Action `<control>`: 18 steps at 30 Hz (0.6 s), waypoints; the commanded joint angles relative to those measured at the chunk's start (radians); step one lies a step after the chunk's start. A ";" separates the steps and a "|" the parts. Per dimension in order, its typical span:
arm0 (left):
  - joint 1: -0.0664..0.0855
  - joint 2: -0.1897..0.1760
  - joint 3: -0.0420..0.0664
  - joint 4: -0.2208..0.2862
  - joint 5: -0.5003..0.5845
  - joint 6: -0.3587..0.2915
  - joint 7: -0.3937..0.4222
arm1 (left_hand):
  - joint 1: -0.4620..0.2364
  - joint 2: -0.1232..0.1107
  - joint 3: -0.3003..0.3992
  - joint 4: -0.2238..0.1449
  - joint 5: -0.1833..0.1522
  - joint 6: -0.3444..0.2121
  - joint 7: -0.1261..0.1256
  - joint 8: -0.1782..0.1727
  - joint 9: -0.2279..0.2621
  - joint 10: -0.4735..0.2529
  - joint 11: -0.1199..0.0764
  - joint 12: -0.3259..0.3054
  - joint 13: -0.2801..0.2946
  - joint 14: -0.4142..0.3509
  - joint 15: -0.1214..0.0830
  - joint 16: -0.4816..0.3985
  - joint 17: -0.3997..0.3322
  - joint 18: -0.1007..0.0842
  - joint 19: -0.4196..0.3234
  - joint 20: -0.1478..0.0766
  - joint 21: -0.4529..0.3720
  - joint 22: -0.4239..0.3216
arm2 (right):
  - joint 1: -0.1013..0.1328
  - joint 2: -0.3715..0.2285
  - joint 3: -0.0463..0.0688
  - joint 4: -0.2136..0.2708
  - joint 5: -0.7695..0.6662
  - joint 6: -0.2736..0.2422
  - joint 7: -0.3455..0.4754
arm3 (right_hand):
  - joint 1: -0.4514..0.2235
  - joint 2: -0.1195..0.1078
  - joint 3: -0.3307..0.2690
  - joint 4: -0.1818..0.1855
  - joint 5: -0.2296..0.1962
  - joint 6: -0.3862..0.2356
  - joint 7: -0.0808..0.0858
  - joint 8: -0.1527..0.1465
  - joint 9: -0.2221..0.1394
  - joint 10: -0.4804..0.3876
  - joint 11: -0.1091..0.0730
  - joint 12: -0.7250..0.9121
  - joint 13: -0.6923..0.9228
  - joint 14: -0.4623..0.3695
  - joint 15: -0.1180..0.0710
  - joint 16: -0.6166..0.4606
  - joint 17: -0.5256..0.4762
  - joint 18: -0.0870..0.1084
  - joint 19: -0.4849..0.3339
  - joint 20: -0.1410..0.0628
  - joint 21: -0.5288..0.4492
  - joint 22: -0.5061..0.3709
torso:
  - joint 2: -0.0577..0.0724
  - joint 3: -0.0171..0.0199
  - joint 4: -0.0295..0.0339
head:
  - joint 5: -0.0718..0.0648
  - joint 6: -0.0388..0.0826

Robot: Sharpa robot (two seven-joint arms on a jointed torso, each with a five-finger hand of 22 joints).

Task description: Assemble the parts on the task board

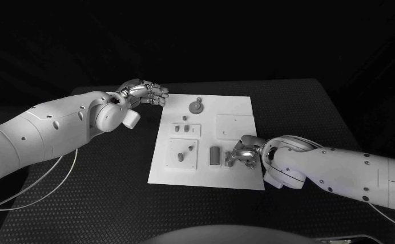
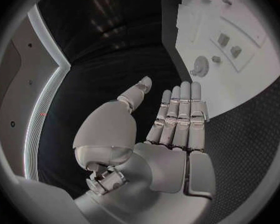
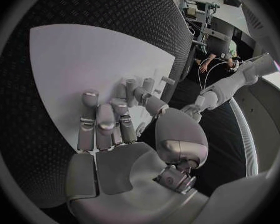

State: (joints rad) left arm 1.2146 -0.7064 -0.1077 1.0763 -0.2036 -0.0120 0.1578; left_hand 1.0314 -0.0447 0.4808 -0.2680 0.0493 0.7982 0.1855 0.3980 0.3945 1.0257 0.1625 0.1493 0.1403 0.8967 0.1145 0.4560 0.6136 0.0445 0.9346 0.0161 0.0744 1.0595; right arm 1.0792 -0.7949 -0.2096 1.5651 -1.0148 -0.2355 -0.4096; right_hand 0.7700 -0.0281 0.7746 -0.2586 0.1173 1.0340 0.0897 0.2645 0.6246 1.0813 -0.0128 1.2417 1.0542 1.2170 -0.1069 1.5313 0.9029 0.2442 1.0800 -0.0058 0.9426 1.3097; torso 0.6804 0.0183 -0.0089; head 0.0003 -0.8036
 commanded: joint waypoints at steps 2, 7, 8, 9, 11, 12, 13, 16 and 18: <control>0.001 0.000 0.001 0.003 0.005 0.016 0.004 | -0.007 -0.002 0.004 0.002 0.005 -0.001 0.005 0.006 -0.001 0.006 0.003 0.006 -0.002 0.000 0.005 -0.006 0.001 0.016 -0.002 0.004 -0.003 0.001 | -0.004 0.003 -0.003 -0.003 0.001 0.023 0.002 | -0.020 -0.036 0.002 0.028 0.001 0.001 0.007 -0.005 -0.005 0.007 0.001 -0.002 -0.002 0.002 -0.007 -0.002 -0.002 0.018 0.009 0.001 -0.007 0.009 | 0.000 0.0001 -0.0003 | -0.001 0.001; 0.001 0.000 0.001 0.003 0.005 0.016 0.004 | -0.007 -0.002 0.004 0.002 0.005 -0.001 0.005 0.006 -0.001 0.006 0.003 0.006 -0.002 0.000 0.005 -0.006 0.002 0.016 -0.002 0.004 -0.003 0.001 | -0.004 0.003 -0.003 -0.003 0.004 0.024 0.008 | -0.047 -0.105 0.007 0.094 0.000 0.001 0.007 -0.005 -0.007 0.008 0.000 -0.003 -0.003 0.003 -0.008 -0.002 -0.002 0.018 0.014 -0.003 -0.011 0.009 | 0.000 0.0002 0.0001 | -0.001 0.002; 0.001 0.000 0.001 0.003 0.005 0.016 0.004 | -0.007 -0.003 0.004 0.002 0.005 -0.001 0.005 0.006 -0.001 0.006 0.003 0.006 -0.002 0.000 0.005 -0.006 0.002 0.016 -0.002 0.004 -0.003 0.001 | -0.004 0.003 -0.003 -0.003 0.004 0.026 0.009 | -0.048 -0.109 0.008 0.097 0.000 0.001 0.007 -0.005 -0.008 0.007 0.000 -0.003 -0.003 0.002 -0.008 -0.002 -0.003 0.018 0.014 -0.003 -0.011 0.009 | 0.000 0.0002 0.0001 | -0.001 0.002; 0.001 0.000 0.001 0.003 0.005 0.016 0.004 | -0.008 -0.003 0.004 0.002 0.005 -0.001 0.005 0.006 -0.001 0.006 0.003 0.006 -0.002 0.000 0.005 -0.006 0.002 0.016 -0.002 0.004 -0.003 0.001 | -0.004 0.003 -0.003 -0.003 0.004 0.027 0.010 | -0.048 -0.117 0.009 0.101 0.000 0.000 0.007 -0.006 -0.008 0.007 0.000 -0.003 -0.003 0.001 -0.008 -0.003 -0.004 0.018 0.014 -0.004 -0.012 0.009 | 0.000 0.0002 0.0001 | -0.001 0.002; 0.001 0.000 0.000 0.003 0.005 0.016 0.004 | -0.008 -0.003 0.004 0.002 0.005 -0.001 0.005 0.006 -0.001 0.006 0.003 0.006 -0.002 0.000 0.005 -0.006 0.002 0.016 -0.002 0.004 -0.003 0.001 | -0.004 0.003 -0.003 -0.003 0.004 0.028 0.011 | -0.048 -0.129 0.012 0.110 0.000 0.000 0.007 -0.006 -0.008 0.006 0.000 -0.003 -0.003 0.001 -0.008 -0.003 -0.005 0.018 0.014 -0.004 -0.012 0.010 | 0.000 0.0002 -0.0001 | -0.001 0.002; 0.001 0.000 0.000 0.003 0.005 0.016 0.004 | -0.008 -0.003 0.004 0.002 0.005 -0.001 0.005 0.006 -0.001 0.006 0.003 0.006 -0.002 0.000 0.005 -0.006 0.002 0.016 -0.002 0.004 -0.003 0.001 | -0.004 0.003 -0.003 -0.003 0.004 0.028 0.013 | -0.048 -0.136 0.013 0.115 0.000 0.000 0.007 -0.006 -0.008 0.006 0.000 -0.003 -0.002 0.001 -0.008 -0.003 -0.005 0.018 0.014 -0.004 -0.013 0.010 | 0.000 0.0002 -0.0001 | -0.001 0.002; 0.001 0.000 0.000 0.003 0.005 0.016 0.004 | -0.007 -0.003 0.004 0.002 0.005 -0.001 0.005 0.006 -0.001 0.006 0.003 0.006 -0.002 0.000 0.005 -0.006 0.002 0.016 -0.002 0.004 -0.003 0.001 | -0.004 0.003 -0.003 -0.003 0.004 0.025 0.014 | -0.047 -0.139 0.014 0.117 0.000 -0.001 0.007 -0.006 -0.008 0.006 0.000 -0.003 -0.002 0.000 -0.008 -0.003 -0.006 0.018 0.014 -0.005 -0.013 0.010 | 0.000 0.0004 0.0001 | 0.000 0.002; 0.001 0.000 0.000 0.003 0.005 0.015 0.003 | -0.008 -0.003 0.004 0.002 0.005 -0.001 0.005 0.006 -0.001 0.006 0.003 0.006 -0.002 0.000 0.005 -0.006 0.002 0.016 -0.002 0.004 -0.003 0.001 | -0.004 0.003 -0.003 -0.003 0.004 0.024 0.017 | -0.045 -0.141 0.015 0.119 0.000 -0.001 0.007 -0.006 -0.009 0.006 0.000 -0.003 -0.002 -0.001 -0.008 -0.003 -0.007 0.018 0.014 -0.005 -0.013 0.011 | 0.000 0.0004 0.0001 | 0.000 0.002; 0.001 0.000 0.000 0.003 0.005 0.015 0.004 | -0.008 -0.003 0.004 0.002 0.005 -0.001 0.005 0.006 -0.001 0.006 0.003 0.006 -0.002 0.000 0.005 -0.007 0.002 0.016 -0.002 0.004 -0.003 0.001 | -0.004 0.003 -0.003 -0.002 0.004 0.023 0.018 | -0.045 -0.141 0.015 0.120 0.000 -0.001 0.007 -0.006 -0.009 0.006 0.000 -0.003 -0.002 -0.001 -0.008 -0.003 -0.007 0.018 0.014 -0.005 -0.013 0.011 | 0.000 0.0004 0.0001 | 0.000 0.002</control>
State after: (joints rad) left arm 1.2146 -0.7069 -0.1078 1.0766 -0.2037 -0.0107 0.1559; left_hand 1.0314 -0.0447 0.4808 -0.2680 0.0493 0.7982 0.1854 0.3980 0.3946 1.0257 0.1625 0.1493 0.1394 0.8967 0.1145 0.4560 0.6143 0.0444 0.9346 0.0161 0.0744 1.0593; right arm 1.0775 -0.7940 -0.2112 1.5614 -1.0121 -0.2290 -0.4064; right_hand 0.7243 -0.1608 0.7906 -0.1461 0.1200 1.0320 0.0910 0.2618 0.6170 1.0865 -0.0180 1.2417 1.0531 1.2204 -0.1097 1.5313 0.8969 0.2550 1.0900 -0.0087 0.9364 1.3096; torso 0.6804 0.0184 -0.0089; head -0.0002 -0.8017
